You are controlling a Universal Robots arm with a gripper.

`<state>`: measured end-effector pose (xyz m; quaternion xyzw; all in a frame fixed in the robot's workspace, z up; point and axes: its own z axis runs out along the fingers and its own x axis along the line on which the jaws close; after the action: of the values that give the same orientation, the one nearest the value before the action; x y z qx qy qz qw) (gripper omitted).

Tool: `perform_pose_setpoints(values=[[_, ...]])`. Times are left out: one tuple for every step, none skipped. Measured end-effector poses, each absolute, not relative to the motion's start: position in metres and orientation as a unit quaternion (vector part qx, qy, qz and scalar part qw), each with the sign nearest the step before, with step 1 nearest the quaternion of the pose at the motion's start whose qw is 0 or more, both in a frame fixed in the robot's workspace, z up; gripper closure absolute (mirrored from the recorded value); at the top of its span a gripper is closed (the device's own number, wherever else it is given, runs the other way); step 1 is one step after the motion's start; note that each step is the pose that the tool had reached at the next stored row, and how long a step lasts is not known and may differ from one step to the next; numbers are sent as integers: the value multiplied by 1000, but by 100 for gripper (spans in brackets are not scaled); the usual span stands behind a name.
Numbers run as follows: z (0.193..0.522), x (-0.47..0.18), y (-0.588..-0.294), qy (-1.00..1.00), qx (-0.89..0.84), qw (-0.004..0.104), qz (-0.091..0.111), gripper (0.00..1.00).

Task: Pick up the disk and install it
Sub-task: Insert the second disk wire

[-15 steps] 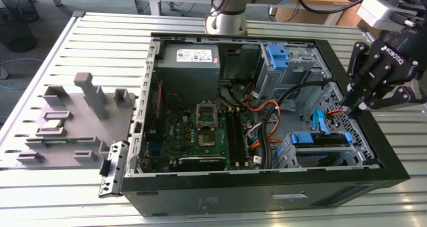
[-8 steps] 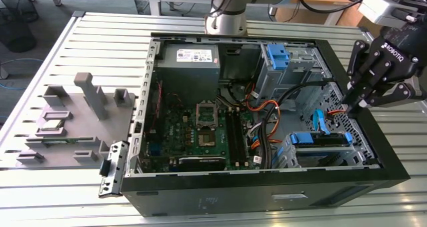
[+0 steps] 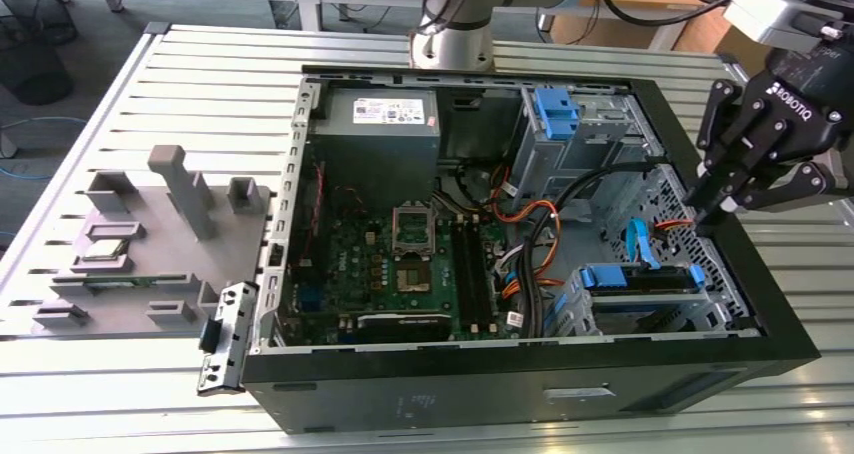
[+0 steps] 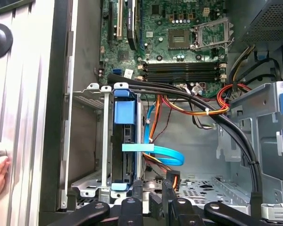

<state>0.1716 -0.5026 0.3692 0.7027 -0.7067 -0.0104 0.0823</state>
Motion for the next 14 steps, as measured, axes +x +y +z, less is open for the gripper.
perform_pose_setpoints(values=[[369, 172, -502, -707, 703, 84, -11, 69], [368, 173, -502, -706, 703, 85, -12, 69], [368, 174, -502, -706, 702, 86, -12, 69], [367, 174, -502, -706, 702, 87, -12, 69], [366, 175, -502, -706, 702, 89, -13, 69], [366, 175, -502, -706, 702, 90, -13, 69], [366, 176, -502, -706, 702, 90, -13, 69], [366, 176, -501, -706, 702, 90, -14, 69], [366, 177, -501, -706, 702, 91, -14, 69], [365, 178, -501, -706, 702, 91, -15, 69], [365, 179, -501, -706, 702, 92, -15, 69], [365, 179, -500, -706, 702, 93, -16, 69], [364, 180, -500, -706, 702, 93, -17, 69], [364, 181, -500, -706, 702, 94, -17, 69]])
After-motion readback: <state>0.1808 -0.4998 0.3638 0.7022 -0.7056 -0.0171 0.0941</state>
